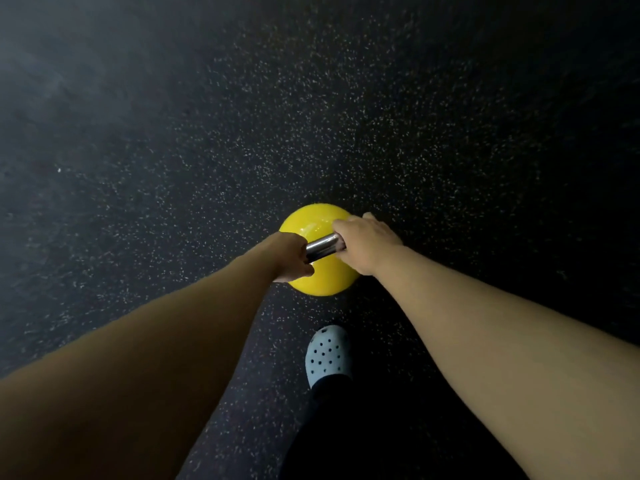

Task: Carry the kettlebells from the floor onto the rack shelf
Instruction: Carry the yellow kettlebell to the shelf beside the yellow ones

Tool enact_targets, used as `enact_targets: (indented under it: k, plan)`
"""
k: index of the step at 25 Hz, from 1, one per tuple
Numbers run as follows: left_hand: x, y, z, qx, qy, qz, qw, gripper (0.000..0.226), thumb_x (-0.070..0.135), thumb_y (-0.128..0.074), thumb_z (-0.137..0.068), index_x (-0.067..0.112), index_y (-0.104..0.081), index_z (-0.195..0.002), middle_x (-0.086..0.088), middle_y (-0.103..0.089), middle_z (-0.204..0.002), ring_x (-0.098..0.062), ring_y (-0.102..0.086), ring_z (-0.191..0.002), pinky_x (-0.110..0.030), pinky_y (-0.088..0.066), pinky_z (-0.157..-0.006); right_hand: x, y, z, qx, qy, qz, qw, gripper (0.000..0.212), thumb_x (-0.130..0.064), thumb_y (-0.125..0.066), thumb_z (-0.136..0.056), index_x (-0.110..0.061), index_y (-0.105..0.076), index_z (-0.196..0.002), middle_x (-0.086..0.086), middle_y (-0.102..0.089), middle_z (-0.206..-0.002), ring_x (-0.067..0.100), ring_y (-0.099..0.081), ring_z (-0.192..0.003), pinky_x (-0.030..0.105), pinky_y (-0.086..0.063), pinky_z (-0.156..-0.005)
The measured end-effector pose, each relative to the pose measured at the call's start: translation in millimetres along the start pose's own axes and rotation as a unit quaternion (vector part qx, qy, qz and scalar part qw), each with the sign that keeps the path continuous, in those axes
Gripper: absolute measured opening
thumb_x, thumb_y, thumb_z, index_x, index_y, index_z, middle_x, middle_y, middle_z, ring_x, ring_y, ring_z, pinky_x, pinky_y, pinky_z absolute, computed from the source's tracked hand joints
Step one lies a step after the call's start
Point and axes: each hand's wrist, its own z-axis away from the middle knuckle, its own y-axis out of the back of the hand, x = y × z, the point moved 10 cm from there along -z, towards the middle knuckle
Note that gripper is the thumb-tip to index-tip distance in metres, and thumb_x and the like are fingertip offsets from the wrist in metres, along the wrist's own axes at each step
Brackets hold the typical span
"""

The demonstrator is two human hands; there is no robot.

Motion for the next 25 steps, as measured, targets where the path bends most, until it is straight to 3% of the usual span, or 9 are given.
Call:
enact_targets:
  k: [5,8,11,16,19,23,25]
  plan:
    - [34,-8,15,-0.018,-0.073,-0.021,0.997,0.012,0.033,-0.066,-0.078,0.025,-0.059,-0.082,0.003,-0.058,-0.071,-0.021,-0.059,-0.071,-0.03,-0.039,-0.054,14,-13,34,-0.064,0.01,-0.039,0.997,0.017,-0.022,-0.063,-0.088,-0.014,-0.062,-0.103,0.012,-0.062,-0.112,0.031,-0.059,-0.104,0.035,-0.047,-0.08]
    - [91,11,24,-0.009,-0.129,-0.086,0.988,0.011,0.037,-0.064,-0.075,0.027,-0.063,-0.081,0.005,-0.059,-0.068,-0.018,-0.059,-0.066,-0.028,-0.042,-0.052,51,-9,82,-0.042,-0.027,-0.153,0.987,0.016,-0.028,-0.069,-0.082,-0.017,-0.058,-0.087,0.013,-0.064,-0.103,0.03,-0.062,-0.093,0.034,-0.049,-0.074]
    - [163,18,35,-0.012,-0.194,-0.164,0.967,0.019,0.039,-0.062,-0.073,0.027,-0.068,-0.086,0.008,-0.058,-0.066,-0.014,-0.059,-0.063,-0.026,-0.042,-0.05,93,-13,139,-0.003,-0.09,-0.27,0.959,0.021,-0.036,-0.073,-0.073,-0.019,-0.063,-0.081,0.01,-0.065,-0.092,0.026,-0.063,-0.084,0.027,-0.042,-0.064]
    - [315,2,68,-0.049,-0.283,-0.242,0.927,0.016,0.044,-0.059,-0.071,0.03,-0.062,-0.078,0.011,-0.048,-0.059,-0.011,-0.051,-0.056,-0.025,-0.035,-0.046,191,-19,256,0.081,-0.196,-0.387,0.897,0.023,-0.037,-0.067,-0.064,-0.015,-0.061,-0.067,0.001,-0.063,-0.069,0.016,-0.062,-0.065,0.033,-0.048,-0.052]
    - [422,-7,92,-0.065,-0.334,-0.285,0.896,0.021,0.043,-0.061,-0.073,0.028,-0.067,-0.086,0.01,-0.054,-0.064,-0.011,-0.056,-0.06,-0.025,-0.038,-0.048,251,-15,339,0.139,-0.259,-0.417,0.86,0.025,-0.036,-0.067,-0.063,-0.022,-0.048,-0.053,-0.007,-0.051,-0.057,0.008,-0.051,-0.051,0.024,-0.036,-0.043]
    - [601,-21,144,-0.062,-0.448,-0.341,0.824,0.022,0.043,-0.062,-0.079,0.027,-0.067,-0.093,0.005,-0.067,-0.081,-0.016,-0.062,-0.074,-0.03,-0.05,-0.06,351,-3,477,0.255,-0.359,-0.399,0.804,0.03,-0.038,-0.067,-0.063,-0.023,-0.044,-0.051,-0.009,-0.047,-0.051,0.003,-0.046,-0.046,0.02,-0.031,-0.04]
    - [686,-29,176,-0.042,-0.501,-0.366,0.783,0.022,0.042,-0.061,-0.082,0.027,-0.068,-0.097,0.002,-0.071,-0.09,-0.019,-0.065,-0.082,-0.031,-0.052,-0.068,394,4,548,0.295,-0.402,-0.378,0.78,0.03,-0.039,-0.067,-0.064,-0.022,-0.045,-0.054,-0.009,-0.045,-0.053,0.01,-0.048,-0.048,0.022,-0.032,-0.042]
